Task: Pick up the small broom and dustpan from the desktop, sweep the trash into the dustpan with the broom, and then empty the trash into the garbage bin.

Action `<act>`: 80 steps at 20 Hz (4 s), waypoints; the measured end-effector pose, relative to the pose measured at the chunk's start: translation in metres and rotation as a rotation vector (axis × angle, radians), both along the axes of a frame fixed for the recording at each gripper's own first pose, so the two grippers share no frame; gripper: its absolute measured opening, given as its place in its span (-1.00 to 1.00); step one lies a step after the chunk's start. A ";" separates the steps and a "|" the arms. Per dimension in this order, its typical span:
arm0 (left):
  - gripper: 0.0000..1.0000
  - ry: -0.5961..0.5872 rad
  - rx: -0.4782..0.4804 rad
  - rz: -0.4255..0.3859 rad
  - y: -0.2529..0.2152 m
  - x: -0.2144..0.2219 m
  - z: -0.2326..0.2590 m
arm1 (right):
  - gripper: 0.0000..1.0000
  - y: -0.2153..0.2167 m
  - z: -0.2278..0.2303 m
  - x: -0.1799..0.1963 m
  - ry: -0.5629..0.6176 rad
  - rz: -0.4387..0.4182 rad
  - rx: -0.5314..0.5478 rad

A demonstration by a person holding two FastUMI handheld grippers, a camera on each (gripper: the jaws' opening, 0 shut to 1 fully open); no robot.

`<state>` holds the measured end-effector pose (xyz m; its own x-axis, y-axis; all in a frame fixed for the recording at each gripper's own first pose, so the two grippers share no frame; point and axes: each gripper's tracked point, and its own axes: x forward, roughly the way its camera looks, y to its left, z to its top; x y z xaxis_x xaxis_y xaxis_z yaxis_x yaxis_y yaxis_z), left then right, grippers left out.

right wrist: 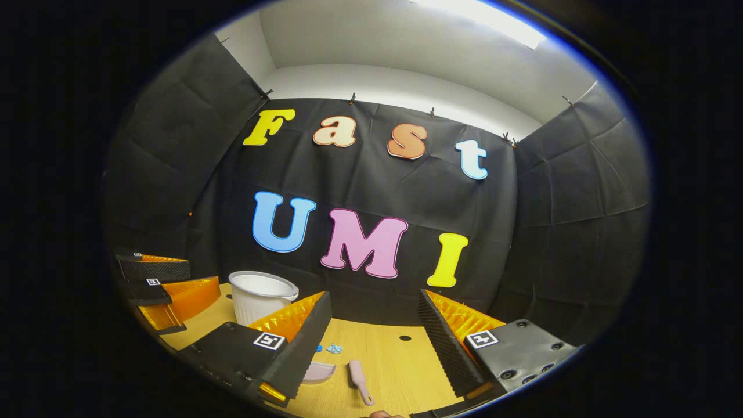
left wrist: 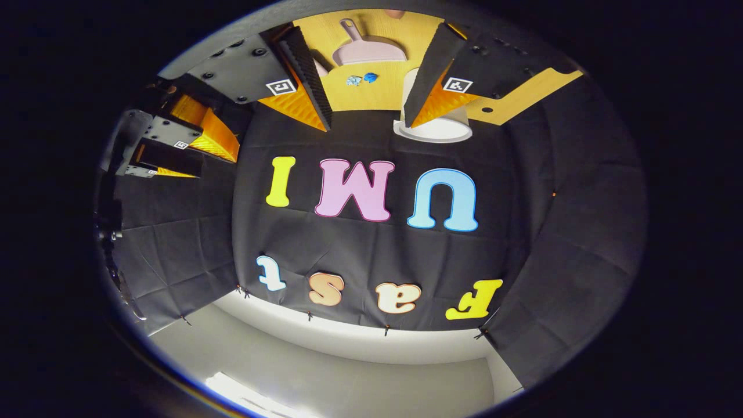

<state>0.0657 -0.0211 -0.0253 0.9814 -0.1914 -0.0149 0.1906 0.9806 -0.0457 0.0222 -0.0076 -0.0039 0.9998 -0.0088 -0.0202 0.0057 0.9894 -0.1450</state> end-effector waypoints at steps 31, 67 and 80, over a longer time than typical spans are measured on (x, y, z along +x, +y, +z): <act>0.55 1.322 0.153 0.172 -0.063 0.097 -0.352 | 0.99 -0.055 -0.298 0.128 0.741 0.242 0.168; -0.39 1.377 0.027 -0.170 -0.062 0.110 -0.358 | -0.10 -0.041 -0.452 0.045 1.705 -0.038 0.096; -0.41 1.411 0.466 -0.377 0.021 0.149 -0.355 | -0.48 -0.074 -0.469 0.190 1.663 0.080 -0.076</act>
